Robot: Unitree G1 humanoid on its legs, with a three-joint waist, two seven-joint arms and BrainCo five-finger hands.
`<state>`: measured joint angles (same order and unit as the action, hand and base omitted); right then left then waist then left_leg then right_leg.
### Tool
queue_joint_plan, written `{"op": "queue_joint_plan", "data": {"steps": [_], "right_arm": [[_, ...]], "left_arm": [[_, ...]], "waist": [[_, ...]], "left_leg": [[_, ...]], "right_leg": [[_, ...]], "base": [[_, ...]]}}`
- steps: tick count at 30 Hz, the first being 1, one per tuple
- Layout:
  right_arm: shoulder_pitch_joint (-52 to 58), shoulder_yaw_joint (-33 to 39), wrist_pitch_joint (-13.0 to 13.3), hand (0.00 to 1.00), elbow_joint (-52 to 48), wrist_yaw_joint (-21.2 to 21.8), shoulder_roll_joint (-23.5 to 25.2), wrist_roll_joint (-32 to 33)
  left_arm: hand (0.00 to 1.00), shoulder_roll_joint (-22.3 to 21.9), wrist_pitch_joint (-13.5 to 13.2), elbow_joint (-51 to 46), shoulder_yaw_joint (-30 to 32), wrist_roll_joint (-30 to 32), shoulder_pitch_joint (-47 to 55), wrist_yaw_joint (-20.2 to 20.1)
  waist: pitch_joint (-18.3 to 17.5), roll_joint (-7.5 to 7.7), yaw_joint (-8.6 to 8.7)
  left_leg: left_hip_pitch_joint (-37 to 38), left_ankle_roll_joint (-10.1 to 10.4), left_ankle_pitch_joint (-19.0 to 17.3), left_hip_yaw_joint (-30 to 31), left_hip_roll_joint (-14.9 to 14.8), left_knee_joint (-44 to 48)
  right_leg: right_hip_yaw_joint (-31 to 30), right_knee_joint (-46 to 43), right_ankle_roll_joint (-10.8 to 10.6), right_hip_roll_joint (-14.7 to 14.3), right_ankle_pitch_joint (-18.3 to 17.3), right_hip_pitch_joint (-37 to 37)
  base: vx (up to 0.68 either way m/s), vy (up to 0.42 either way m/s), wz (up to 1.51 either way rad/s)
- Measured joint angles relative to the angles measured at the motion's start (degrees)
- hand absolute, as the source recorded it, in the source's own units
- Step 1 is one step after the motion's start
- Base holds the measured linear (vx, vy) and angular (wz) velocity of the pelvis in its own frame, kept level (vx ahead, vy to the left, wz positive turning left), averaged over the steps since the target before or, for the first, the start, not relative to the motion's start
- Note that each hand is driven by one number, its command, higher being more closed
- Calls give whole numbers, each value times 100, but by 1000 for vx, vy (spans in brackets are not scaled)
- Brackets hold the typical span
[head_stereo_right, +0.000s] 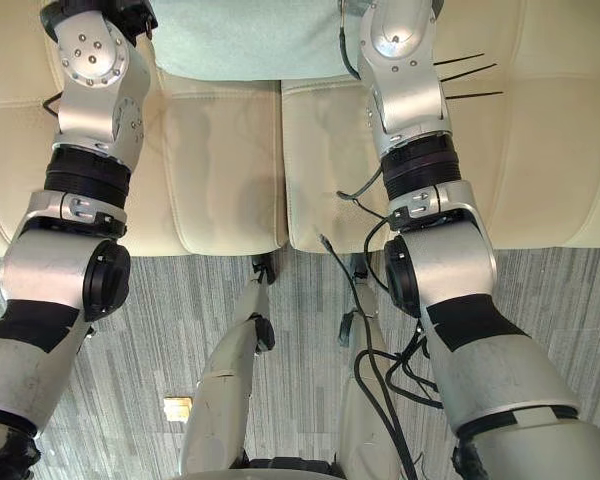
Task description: Pick up cushions and gather them together orderly.
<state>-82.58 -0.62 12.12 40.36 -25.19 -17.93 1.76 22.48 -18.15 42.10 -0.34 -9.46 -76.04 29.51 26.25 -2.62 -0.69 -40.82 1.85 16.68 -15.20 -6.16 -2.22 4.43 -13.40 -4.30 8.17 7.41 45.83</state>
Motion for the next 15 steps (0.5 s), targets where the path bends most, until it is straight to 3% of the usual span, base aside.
{"op": "queue_joint_plan", "data": {"steps": [3, 6, 9, 14, 15], "right_arm": [[491, 13, 2, 0, -503, 200, -406, 343], [1258, 265, 62, 0, -1282, 515, -952, 1085], [1892, 497, 119, 0, -1727, 772, -1268, 1507], [3101, 864, 361, 0, -2495, 1153, -1462, 1971], [3959, 944, 392, 0, -2721, 1237, -1378, 2043]], "left_arm": [[0, 420, 8, -344, 33, -171, 484, -238], [0, 1034, -23, -1086, 240, -610, 1083, -477], [0, 1273, -123, -1511, 367, -776, 1517, -637], [0, 1290, -254, -2283, 571, -912, 2581, -962], [0, 1048, -265, -2538, 621, -983, 3296, -1080]], "waist": [[0, 1, -15], [-2, 3, -23], [-12, 12, -21], [-67, 30, 4], [-79, 31, 8]], "left_leg": [[165, 26, -23, -83, 20, -100], [382, 25, -23, -148, 6, -124], [645, 25, -78, -172, -26, -124], [906, -9, -164, -221, -101, -82], [1130, -29, -208, -216, -111, -77]], "right_leg": [[-89, -157, -15, -10, -105, -18], [-128, -254, -4, -10, -161, -154], [-122, -257, -5, -16, -230, -413], [-74, -245, 31, -57, -291, -703], [-39, -239, 28, -63, -372, -950]], "base": [[-48, -46, -3], [-47, -78, -7], [-42, -95, -3], [-30, -91, -2], [9, -105, 8]]}}
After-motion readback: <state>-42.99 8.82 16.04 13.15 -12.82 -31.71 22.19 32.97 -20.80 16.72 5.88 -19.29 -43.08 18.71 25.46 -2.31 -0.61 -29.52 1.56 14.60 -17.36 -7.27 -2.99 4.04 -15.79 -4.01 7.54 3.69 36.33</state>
